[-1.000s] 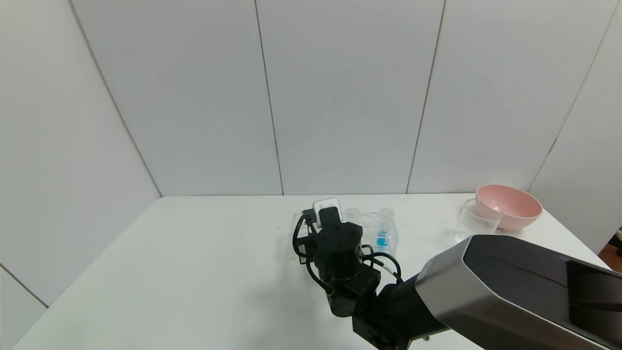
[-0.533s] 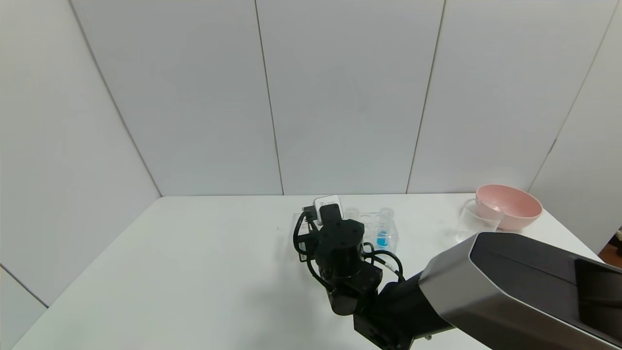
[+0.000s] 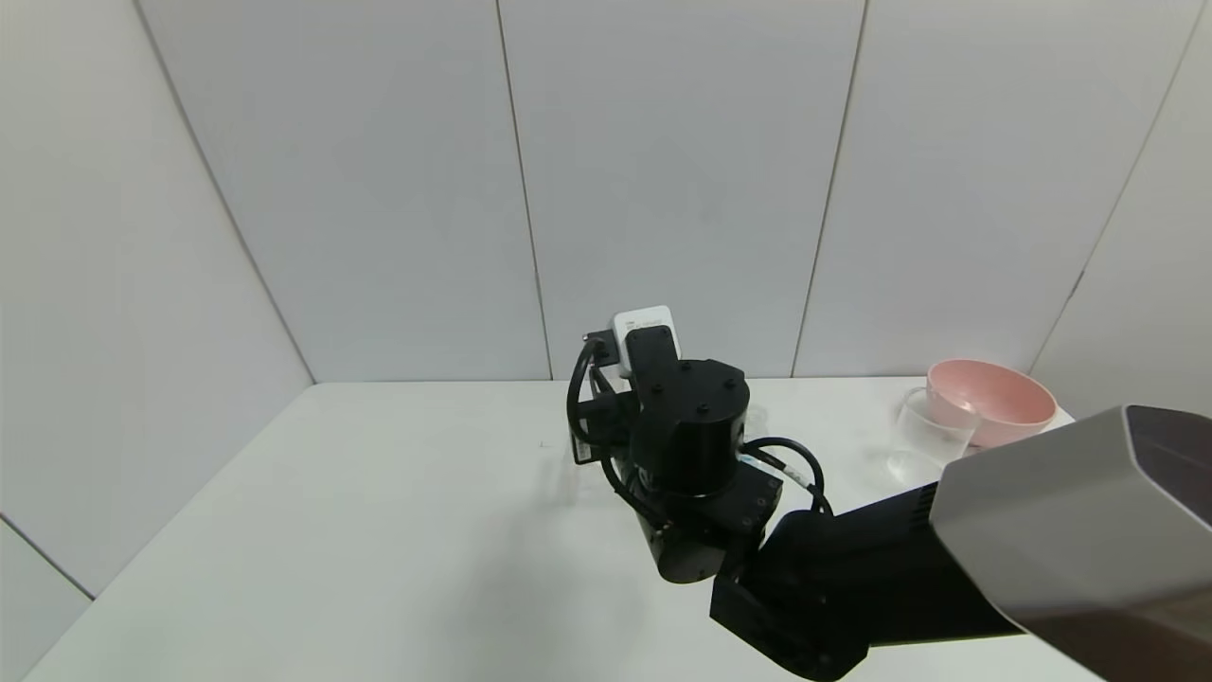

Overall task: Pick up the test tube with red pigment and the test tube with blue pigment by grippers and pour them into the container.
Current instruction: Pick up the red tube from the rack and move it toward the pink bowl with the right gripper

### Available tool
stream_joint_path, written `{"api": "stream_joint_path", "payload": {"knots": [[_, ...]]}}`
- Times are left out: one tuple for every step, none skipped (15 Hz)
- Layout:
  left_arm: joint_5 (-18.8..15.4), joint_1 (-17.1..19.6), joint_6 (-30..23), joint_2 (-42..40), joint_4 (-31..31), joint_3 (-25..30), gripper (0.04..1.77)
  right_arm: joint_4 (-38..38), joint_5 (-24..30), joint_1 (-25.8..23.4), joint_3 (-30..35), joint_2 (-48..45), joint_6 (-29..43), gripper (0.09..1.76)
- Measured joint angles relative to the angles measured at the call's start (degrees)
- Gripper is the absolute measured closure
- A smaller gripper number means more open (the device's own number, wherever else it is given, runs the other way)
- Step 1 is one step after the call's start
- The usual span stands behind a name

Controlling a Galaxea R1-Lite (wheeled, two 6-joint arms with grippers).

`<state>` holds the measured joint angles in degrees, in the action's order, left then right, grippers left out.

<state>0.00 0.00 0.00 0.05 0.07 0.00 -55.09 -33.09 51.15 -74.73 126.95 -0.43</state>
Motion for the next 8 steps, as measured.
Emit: {"api": "stream_joint_path", "payload": {"knots": [[0.00,0.00,0.02,0.00,0.02,0.00,0.05,0.00,0.00,0.11,0.28,-0.57,0.00,1.40],[0.00,0.00,0.00,-0.02,0.02,0.00,0.05,-0.15,-0.02,0.20,0.50,-0.93,0.00,1.40],[0.00,0.00,0.00,0.00,0.00,0.00,0.05,-0.30,-0.04,0.22,0.72,-1.21,0.00,1.40],[0.00,0.00,0.00,0.00,0.02,0.00,0.05,-0.33,-0.02,0.22,1.13,-1.49,-0.01,1.40],[0.00,0.00,0.00,0.00,0.00,0.00,0.05,-0.33,0.20,0.22,1.72,-1.93,-0.06,1.40],[0.00,0.00,0.00,0.00,0.02,0.00,0.05,-0.33,0.95,0.22,3.01,-2.83,-0.17,1.40],[0.00,0.00,0.00,0.00,0.02,0.00,0.05,-0.33,1.96,0.26,4.85,-4.16,-0.20,1.40],[0.00,0.00,0.00,0.00,0.04,0.00,0.05,-0.30,3.15,0.26,7.36,-5.97,-0.22,1.40]]}}
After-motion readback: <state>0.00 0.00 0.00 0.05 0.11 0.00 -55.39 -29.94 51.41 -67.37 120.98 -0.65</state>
